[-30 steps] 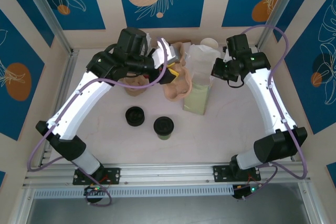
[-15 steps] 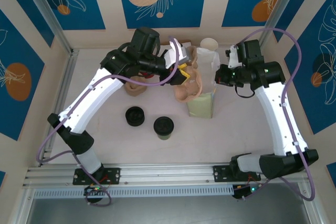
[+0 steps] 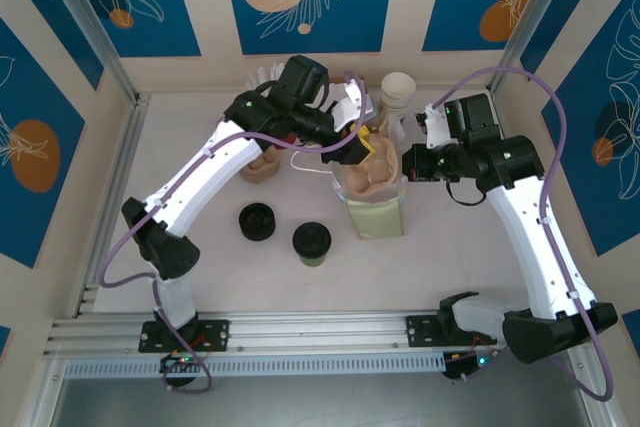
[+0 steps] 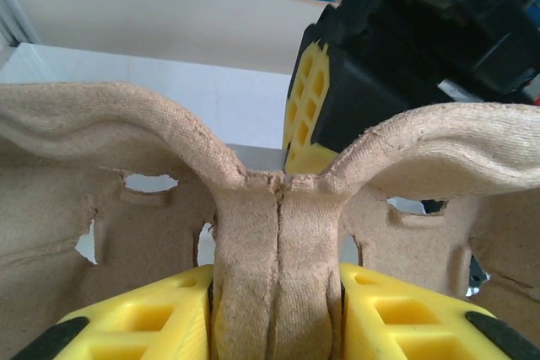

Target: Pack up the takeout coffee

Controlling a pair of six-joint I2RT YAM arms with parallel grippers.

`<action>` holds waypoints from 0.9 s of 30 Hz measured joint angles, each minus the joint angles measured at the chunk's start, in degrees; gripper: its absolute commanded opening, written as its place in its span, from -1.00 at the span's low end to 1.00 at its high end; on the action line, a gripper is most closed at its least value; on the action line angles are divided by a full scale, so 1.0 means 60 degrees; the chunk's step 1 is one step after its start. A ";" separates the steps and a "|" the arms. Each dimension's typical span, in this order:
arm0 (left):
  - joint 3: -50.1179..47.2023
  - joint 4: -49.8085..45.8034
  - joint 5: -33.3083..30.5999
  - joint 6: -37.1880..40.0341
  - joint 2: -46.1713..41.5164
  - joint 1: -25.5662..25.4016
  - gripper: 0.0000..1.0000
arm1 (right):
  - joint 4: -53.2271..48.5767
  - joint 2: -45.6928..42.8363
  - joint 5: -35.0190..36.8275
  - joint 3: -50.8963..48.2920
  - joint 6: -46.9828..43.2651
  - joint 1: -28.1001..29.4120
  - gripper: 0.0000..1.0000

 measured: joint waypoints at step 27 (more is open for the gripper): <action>0.0091 -0.0834 -0.0175 0.0444 0.1279 -0.0098 -0.28 | 0.0138 -0.0342 -0.0266 -0.0466 -0.0827 0.0124 -1.00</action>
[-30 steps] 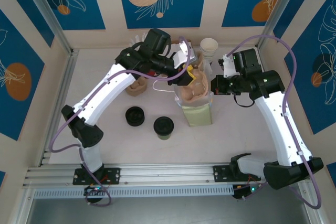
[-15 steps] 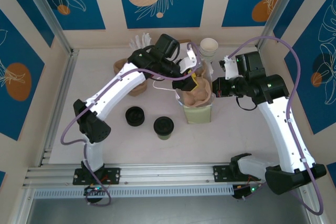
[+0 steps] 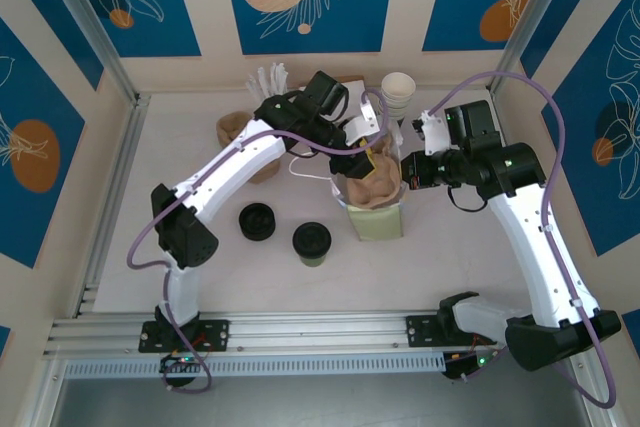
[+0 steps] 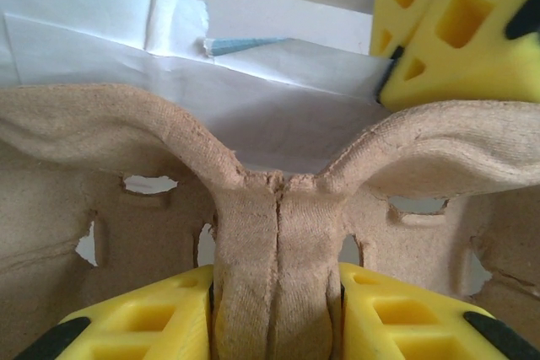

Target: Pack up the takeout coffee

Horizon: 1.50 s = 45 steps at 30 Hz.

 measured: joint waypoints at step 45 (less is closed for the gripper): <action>0.0270 0.0240 -0.0608 -0.1698 0.0911 0.0200 -0.28 | -0.0430 -0.1953 -0.0288 -0.0605 0.3493 -0.0211 -0.08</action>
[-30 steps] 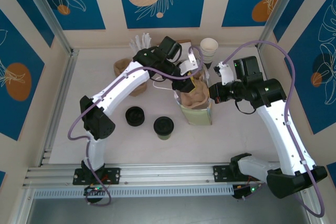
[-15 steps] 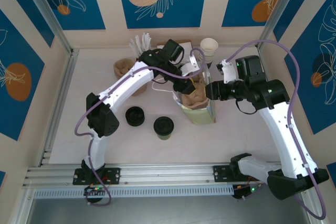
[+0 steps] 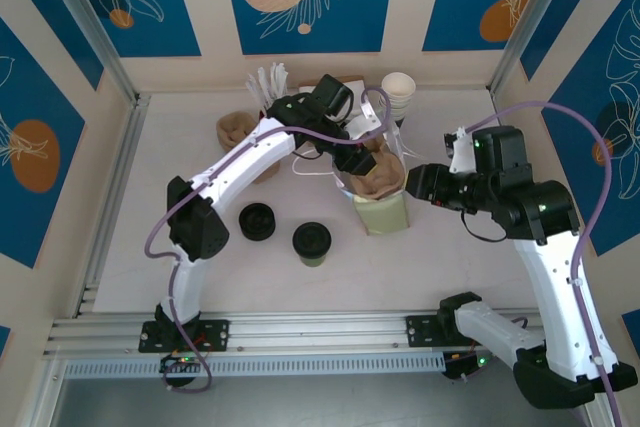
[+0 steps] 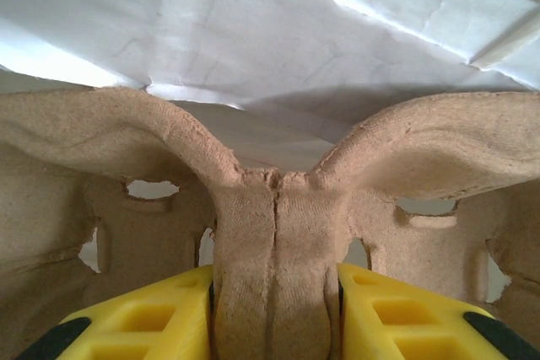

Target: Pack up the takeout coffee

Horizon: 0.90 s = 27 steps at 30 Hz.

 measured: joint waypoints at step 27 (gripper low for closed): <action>0.0018 0.0058 -0.0805 -0.1140 0.0142 -0.0222 -0.29 | 0.2076 -0.0171 -0.1013 -0.2455 0.2605 -0.0353 -0.63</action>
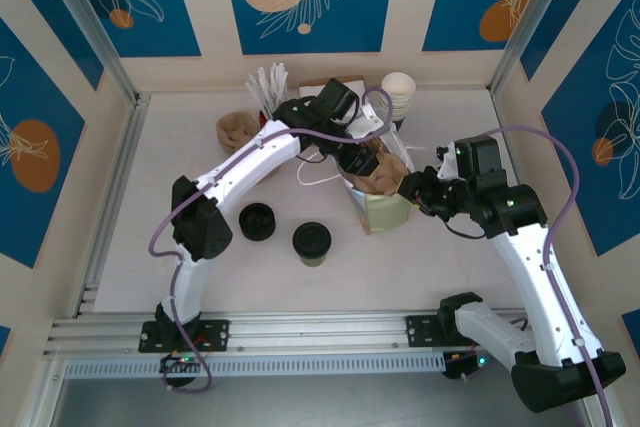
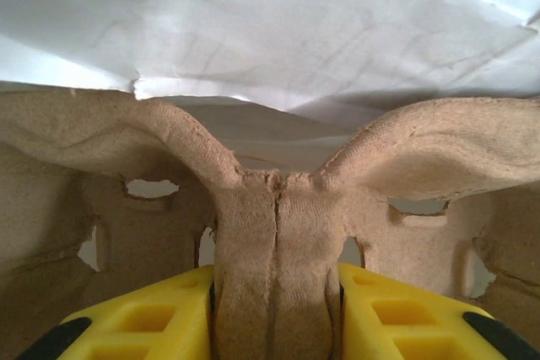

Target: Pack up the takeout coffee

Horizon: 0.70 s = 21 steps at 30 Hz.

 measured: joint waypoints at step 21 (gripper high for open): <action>0.1126 -0.0750 -0.1443 0.1453 0.0776 -0.0324 -0.27 | -0.0423 0.0029 -0.0390 0.0073 -0.0171 -0.0197 -0.94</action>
